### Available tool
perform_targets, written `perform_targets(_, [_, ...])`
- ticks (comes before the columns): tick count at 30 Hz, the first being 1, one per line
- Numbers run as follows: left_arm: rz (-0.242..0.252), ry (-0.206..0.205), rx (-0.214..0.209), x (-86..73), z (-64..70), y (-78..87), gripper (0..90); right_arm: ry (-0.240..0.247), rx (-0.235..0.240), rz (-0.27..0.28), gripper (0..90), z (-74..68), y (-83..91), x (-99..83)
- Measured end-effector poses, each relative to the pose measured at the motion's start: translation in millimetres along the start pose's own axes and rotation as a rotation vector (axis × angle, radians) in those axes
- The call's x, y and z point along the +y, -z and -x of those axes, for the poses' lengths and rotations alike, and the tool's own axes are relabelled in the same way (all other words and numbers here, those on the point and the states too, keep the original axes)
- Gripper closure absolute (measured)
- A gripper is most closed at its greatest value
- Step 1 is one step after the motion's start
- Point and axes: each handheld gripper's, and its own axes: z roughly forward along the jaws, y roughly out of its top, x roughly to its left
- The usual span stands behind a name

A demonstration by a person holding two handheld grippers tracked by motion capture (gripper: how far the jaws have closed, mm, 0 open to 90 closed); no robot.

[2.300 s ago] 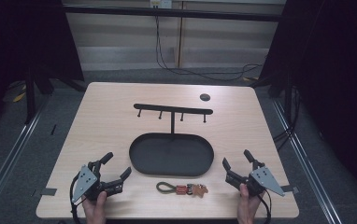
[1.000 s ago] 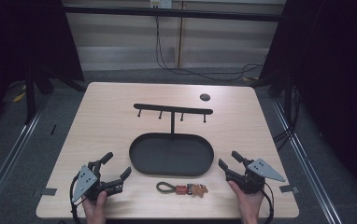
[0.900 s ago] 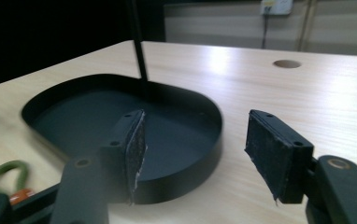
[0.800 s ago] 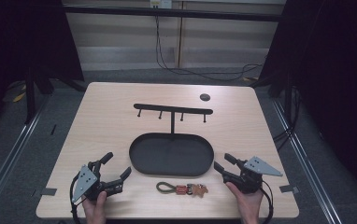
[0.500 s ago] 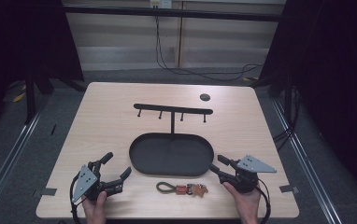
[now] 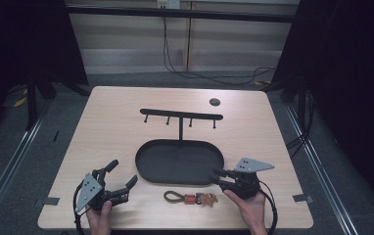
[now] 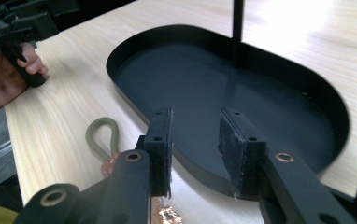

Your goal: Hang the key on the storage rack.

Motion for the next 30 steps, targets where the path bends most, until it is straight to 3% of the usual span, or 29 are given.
perform_targets(3, [0.0,0.0,0.0,0.0,0.0,0.0,15.7,-0.001,-0.008,-0.01,65.3,-0.1,-2.6,2.2])
perform_targets(9, [0.0,0.0,0.0,0.0,0.0,0.0,15.7,0.005,0.03,-0.063,64.1,-3.1,-9.4,11.1])
perform_targets(12, [0.0,0.0,0.0,0.0,0.0,0.0,15.7,0.026,0.038,-0.097,63.6,-8.1,-14.7,16.4])
perform_targets(13, [0.0,0.0,0.0,0.0,0.0,0.0,15.7,0.042,0.066,-0.113,63.1,-11.9,-19.8,19.9])
perform_targets(21, [0.001,0.0,0.0,0.0,0.0,0.0,15.7,0.098,0.086,-0.203,62.9,-24.0,-39.4,29.0])
perform_targets(23, [0.0,0.0,0.0,0.0,0.0,0.0,15.7,0.106,0.136,-0.245,66.0,-26.1,-46.1,33.3])
perform_targets(29, [0.0,0.0,0.0,0.0,0.0,0.0,15.7,0.123,0.181,-0.322,72.4,-31.4,-56.3,40.5])
perform_targets(30, [0.0,0.0,-0.001,0.0,0.0,0.0,15.7,0.121,0.22,-0.336,74.3,-32.5,-60.7,42.8])
